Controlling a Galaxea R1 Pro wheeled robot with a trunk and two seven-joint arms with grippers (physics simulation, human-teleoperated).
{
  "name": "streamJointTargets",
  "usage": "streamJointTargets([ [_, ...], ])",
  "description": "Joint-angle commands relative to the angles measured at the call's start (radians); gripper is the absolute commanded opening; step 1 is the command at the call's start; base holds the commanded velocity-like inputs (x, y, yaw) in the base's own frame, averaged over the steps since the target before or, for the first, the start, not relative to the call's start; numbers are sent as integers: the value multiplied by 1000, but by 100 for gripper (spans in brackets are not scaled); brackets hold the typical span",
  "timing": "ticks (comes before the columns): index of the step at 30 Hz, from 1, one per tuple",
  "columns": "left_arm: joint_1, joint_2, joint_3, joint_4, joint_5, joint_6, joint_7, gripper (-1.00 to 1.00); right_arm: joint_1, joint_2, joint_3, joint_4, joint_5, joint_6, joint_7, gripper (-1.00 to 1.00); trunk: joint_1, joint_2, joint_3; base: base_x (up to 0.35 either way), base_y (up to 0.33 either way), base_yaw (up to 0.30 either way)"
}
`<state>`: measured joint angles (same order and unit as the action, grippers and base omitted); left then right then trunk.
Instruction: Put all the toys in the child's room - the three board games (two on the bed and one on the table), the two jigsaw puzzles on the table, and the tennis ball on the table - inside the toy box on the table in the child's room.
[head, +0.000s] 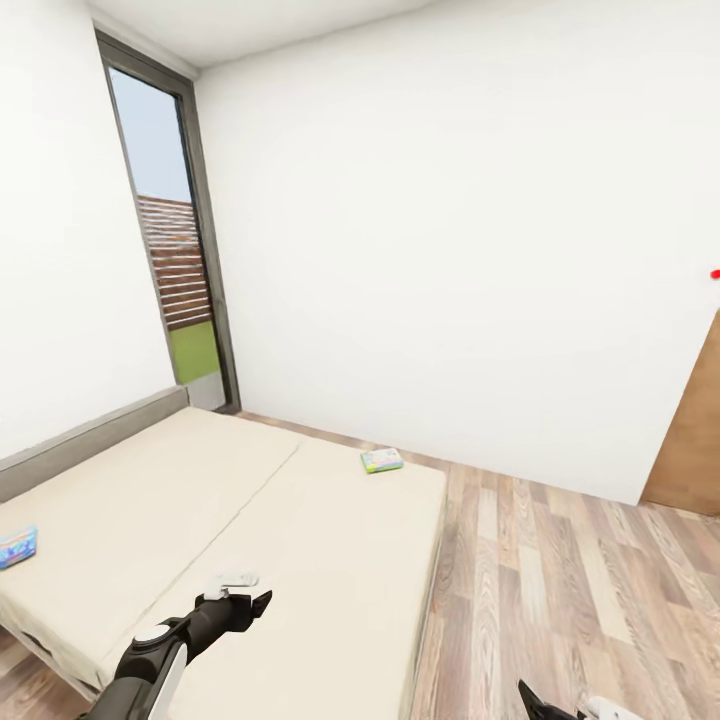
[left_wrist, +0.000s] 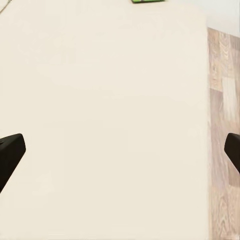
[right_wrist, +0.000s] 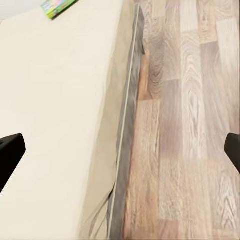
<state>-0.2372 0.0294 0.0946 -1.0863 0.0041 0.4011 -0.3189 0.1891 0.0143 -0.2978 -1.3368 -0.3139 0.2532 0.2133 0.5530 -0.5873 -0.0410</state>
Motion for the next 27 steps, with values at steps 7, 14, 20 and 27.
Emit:
streamJointTargets([
  [7,-1,0,2,-1,0,7,-5,100,0,1,-3,0,-8,8,4,100,0,-2,-2,0,82,-240],
  [14,-1,0,2,-1,0,6,-6,100,0,1,-3,1,-7,8,4,100,0,-2,-2,0,108,-61],
  [20,-1,0,2,-1,0,7,-6,100,0,1,-3,1,-7,8,4,100,0,-2,-2,0,24,-10],
  [27,-1,0,2,-1,0,7,-6,100,-1,1,-2,3,-7,8,4,100,0,-2,-1,0,122,-95],
])
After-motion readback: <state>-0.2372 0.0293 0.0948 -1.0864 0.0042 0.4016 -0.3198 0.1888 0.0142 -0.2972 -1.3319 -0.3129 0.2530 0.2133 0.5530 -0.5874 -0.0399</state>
